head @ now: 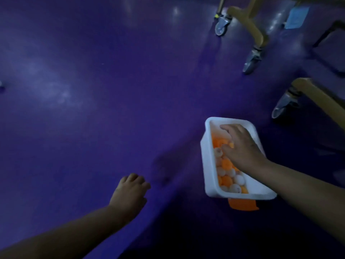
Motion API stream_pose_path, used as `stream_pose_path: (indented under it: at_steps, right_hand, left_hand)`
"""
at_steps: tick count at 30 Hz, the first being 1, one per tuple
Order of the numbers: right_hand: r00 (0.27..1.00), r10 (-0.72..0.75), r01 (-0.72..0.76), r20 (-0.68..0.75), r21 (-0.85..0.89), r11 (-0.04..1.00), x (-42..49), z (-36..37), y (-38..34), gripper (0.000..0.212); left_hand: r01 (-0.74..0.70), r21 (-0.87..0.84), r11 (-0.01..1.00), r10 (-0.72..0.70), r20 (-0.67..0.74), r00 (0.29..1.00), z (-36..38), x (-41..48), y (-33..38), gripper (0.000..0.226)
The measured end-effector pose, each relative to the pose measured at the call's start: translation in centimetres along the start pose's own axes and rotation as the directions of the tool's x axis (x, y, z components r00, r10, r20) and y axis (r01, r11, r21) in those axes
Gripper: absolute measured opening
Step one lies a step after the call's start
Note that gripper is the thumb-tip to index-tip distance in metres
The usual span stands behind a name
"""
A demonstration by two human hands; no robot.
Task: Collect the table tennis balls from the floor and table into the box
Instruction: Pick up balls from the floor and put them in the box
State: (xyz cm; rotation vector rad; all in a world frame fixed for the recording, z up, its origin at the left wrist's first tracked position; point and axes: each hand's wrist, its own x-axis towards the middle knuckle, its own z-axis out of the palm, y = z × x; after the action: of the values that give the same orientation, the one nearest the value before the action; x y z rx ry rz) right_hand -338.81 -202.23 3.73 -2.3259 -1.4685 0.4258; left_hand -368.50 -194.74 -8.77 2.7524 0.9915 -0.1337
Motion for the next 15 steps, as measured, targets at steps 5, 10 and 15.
stream_pose_path:
  at_steps: [5,10,15]
  right_hand:
    - [0.954,-0.288,0.293,0.080,-0.061,0.954,0.4,3.8,-7.5,0.047]
    - [0.881,-0.419,0.442,0.219,-0.065,0.895,1.7,10.2,-14.6,0.045]
    - [0.858,-0.434,0.452,0.274,-0.003,0.892,4.6,15.2,-21.3,0.043]
  left_hand:
    - [0.055,-0.072,0.996,-0.060,-0.066,0.996,2.4,-4.1,-2.9,0.037]
    - [0.113,-0.202,0.973,-0.127,-0.055,0.990,3.3,-5.1,-5.4,0.037]
    - [0.334,-0.411,0.848,-0.398,-0.078,0.914,2.9,-4.5,-10.3,0.052]
